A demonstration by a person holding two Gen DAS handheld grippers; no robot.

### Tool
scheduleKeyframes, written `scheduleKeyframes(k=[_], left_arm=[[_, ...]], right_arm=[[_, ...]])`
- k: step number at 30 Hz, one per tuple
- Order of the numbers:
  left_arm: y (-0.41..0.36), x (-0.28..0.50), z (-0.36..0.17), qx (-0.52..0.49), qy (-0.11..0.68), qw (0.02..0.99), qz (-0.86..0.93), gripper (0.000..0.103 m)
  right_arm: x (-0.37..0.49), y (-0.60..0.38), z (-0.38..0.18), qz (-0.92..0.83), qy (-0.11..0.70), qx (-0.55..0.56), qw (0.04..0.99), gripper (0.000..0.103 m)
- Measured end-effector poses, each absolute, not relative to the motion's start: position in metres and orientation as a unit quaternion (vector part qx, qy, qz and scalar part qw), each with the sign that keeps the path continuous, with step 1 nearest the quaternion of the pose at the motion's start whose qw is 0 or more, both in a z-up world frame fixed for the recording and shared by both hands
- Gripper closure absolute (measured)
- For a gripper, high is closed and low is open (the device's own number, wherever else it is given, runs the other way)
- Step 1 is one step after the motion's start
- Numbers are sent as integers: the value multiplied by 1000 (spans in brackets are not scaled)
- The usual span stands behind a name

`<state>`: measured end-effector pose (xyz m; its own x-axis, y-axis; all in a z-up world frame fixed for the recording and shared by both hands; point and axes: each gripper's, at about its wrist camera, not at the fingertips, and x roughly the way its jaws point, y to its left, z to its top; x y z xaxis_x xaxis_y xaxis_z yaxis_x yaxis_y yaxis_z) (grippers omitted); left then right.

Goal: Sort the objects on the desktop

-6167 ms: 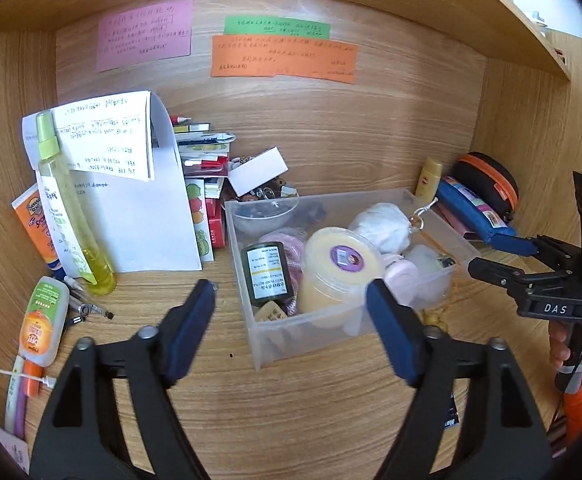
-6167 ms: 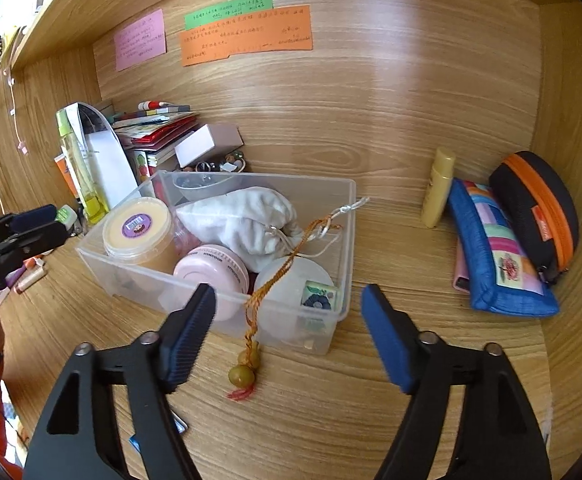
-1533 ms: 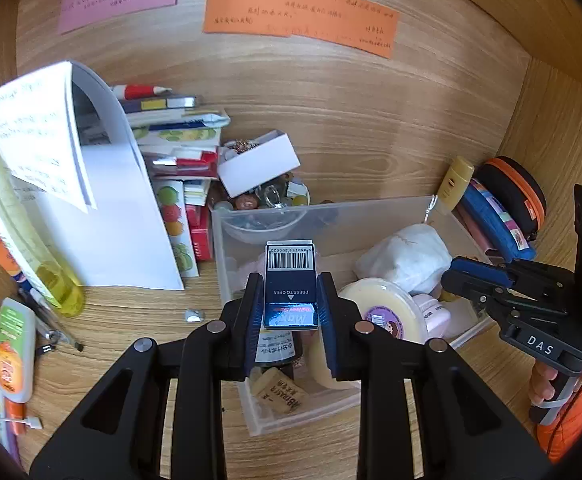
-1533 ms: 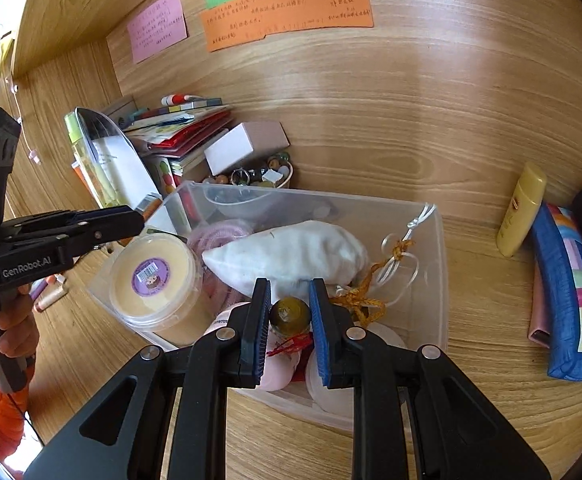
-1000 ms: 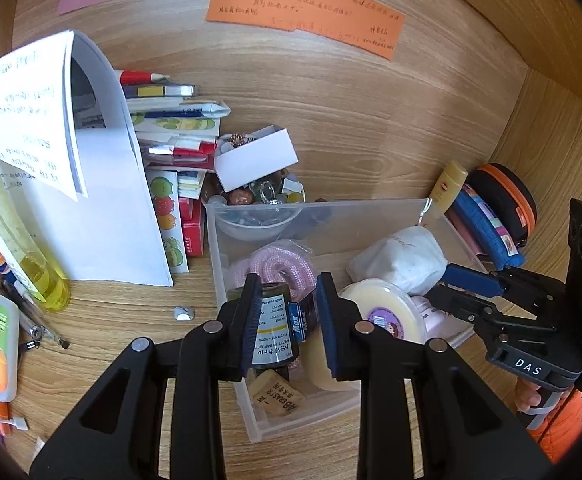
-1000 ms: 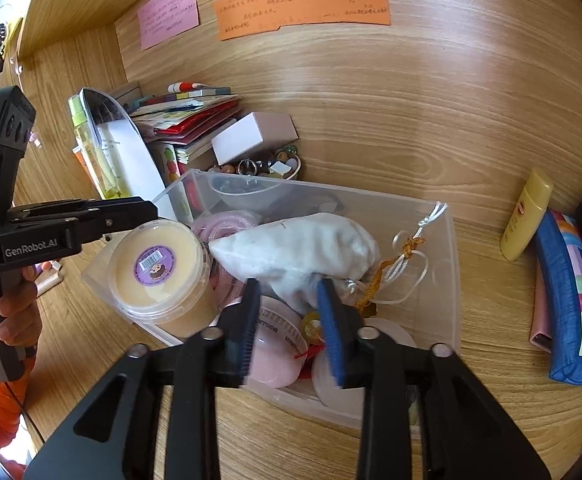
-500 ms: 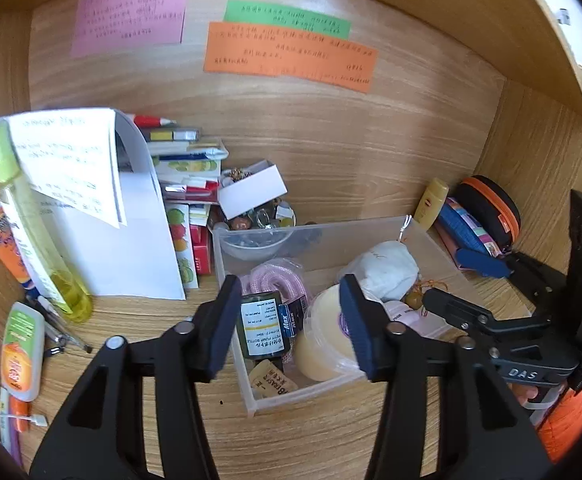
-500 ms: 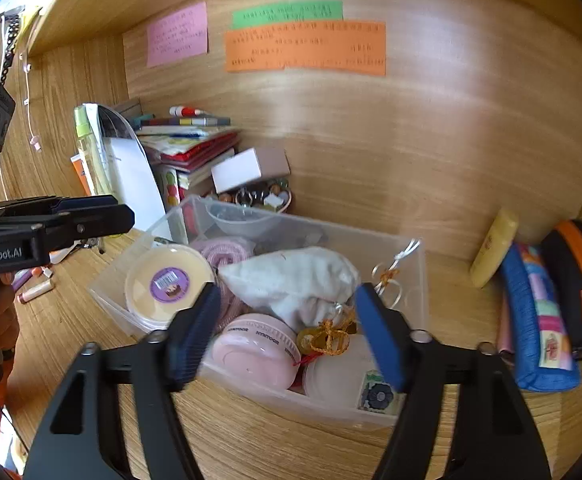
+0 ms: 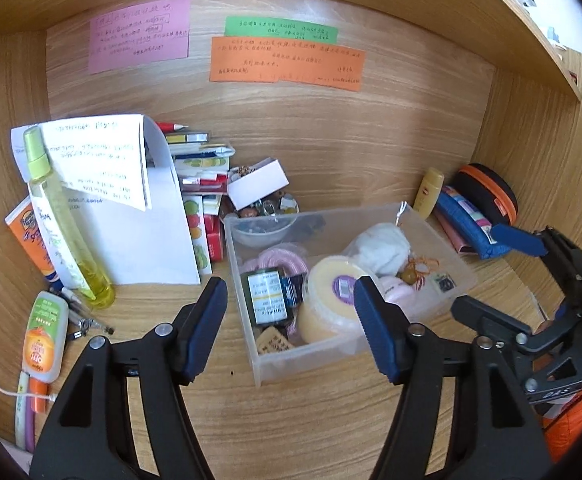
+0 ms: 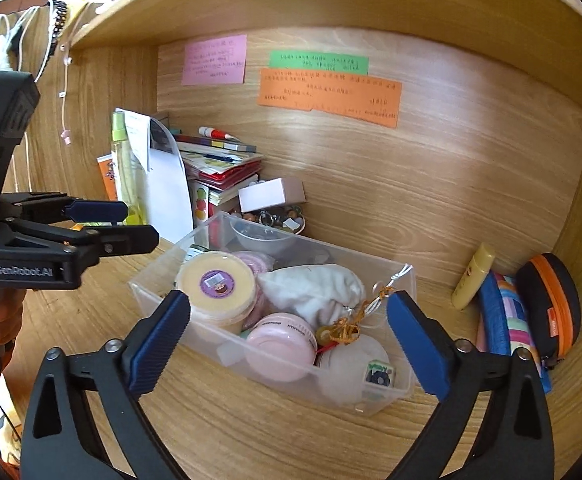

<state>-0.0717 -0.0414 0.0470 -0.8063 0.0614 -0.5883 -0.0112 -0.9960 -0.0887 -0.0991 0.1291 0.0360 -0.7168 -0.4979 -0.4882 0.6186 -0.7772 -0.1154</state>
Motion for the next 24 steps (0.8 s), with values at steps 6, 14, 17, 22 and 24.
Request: scheduleKeyframes(k=[6, 14, 17, 22, 24], left_arm=[[-37, -60, 41, -314, -36, 12, 949, 38], [-29, -42, 38, -307, -29, 0, 951, 38], [-26, -37, 36, -307, -23, -14, 951, 38], [-26, -34, 29, -317, -14, -22, 948, 38], [-25, -33, 27, -317, -11, -27, 948, 38]], right_arm=[[-78, 139, 36, -920, 143, 210, 298, 3], [-65, 156, 34, -927, 129, 207, 286, 1], [-64, 160, 31, -928, 125, 211, 280, 1], [-62, 165, 23, -927, 124, 223, 275, 1], [-62, 166, 21, -926, 125, 227, 273, 1]])
